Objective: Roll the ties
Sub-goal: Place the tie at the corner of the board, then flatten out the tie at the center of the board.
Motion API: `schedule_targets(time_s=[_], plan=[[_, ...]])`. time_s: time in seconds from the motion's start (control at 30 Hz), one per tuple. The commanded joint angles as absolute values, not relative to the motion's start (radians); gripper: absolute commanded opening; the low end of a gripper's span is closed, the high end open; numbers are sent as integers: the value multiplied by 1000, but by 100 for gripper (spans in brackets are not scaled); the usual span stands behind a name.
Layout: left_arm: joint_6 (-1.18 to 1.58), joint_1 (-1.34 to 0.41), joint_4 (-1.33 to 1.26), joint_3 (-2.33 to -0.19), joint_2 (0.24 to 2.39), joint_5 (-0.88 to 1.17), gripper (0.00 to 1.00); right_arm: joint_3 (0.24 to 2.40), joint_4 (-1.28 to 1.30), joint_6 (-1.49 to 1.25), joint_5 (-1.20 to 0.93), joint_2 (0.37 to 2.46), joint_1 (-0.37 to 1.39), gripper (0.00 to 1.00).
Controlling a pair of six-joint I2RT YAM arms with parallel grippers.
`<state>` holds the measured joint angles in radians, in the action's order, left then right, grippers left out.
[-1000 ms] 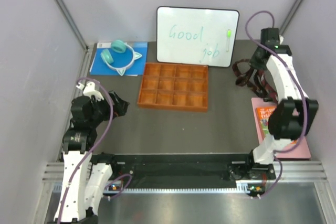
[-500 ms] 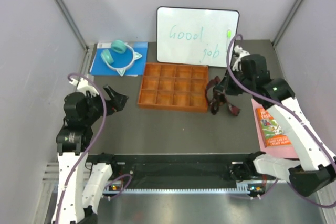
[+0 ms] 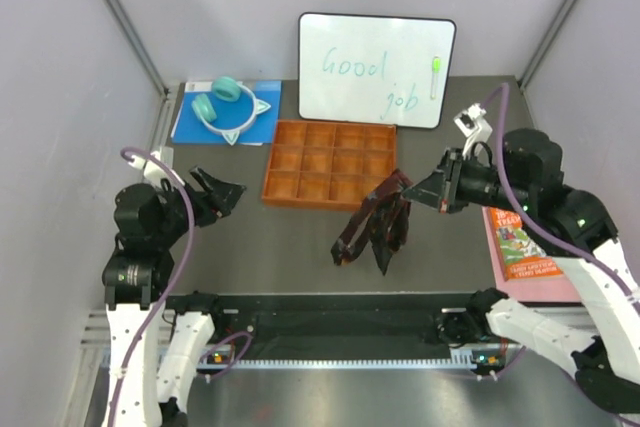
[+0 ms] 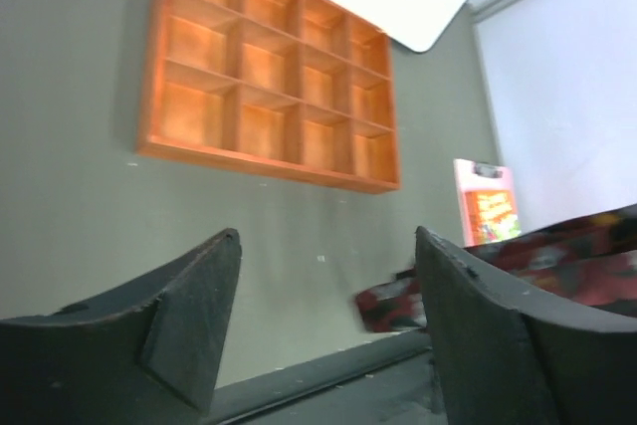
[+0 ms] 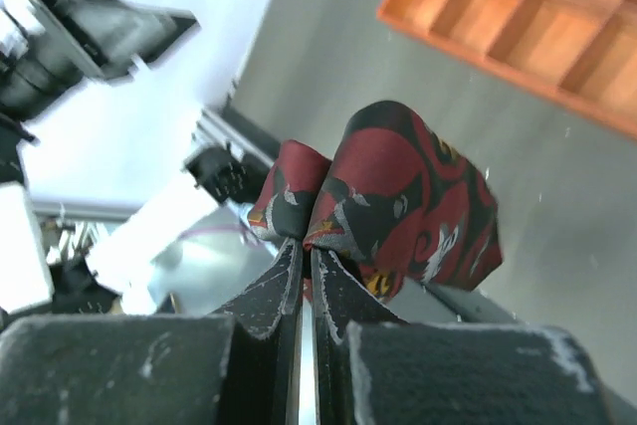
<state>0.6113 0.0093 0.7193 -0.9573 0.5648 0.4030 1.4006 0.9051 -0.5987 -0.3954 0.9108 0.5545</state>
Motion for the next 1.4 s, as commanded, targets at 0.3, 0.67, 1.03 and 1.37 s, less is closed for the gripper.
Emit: schedule_targets(time_s=[0.3, 0.67, 1.03, 1.37], plan=[[664, -26, 517, -850, 630, 503, 67, 928, 770, -621, -222, 923, 571, 0], [643, -894, 511, -1012, 1133, -334, 80, 994, 954, -641, 199, 1046, 572, 0], [658, -1181, 258, -1047, 1434, -443, 80, 882, 917, -643, 147, 933, 574, 0], [612, -1241, 213, -1216, 1663, -474, 73, 870, 910, -634, 74, 913, 574, 0]])
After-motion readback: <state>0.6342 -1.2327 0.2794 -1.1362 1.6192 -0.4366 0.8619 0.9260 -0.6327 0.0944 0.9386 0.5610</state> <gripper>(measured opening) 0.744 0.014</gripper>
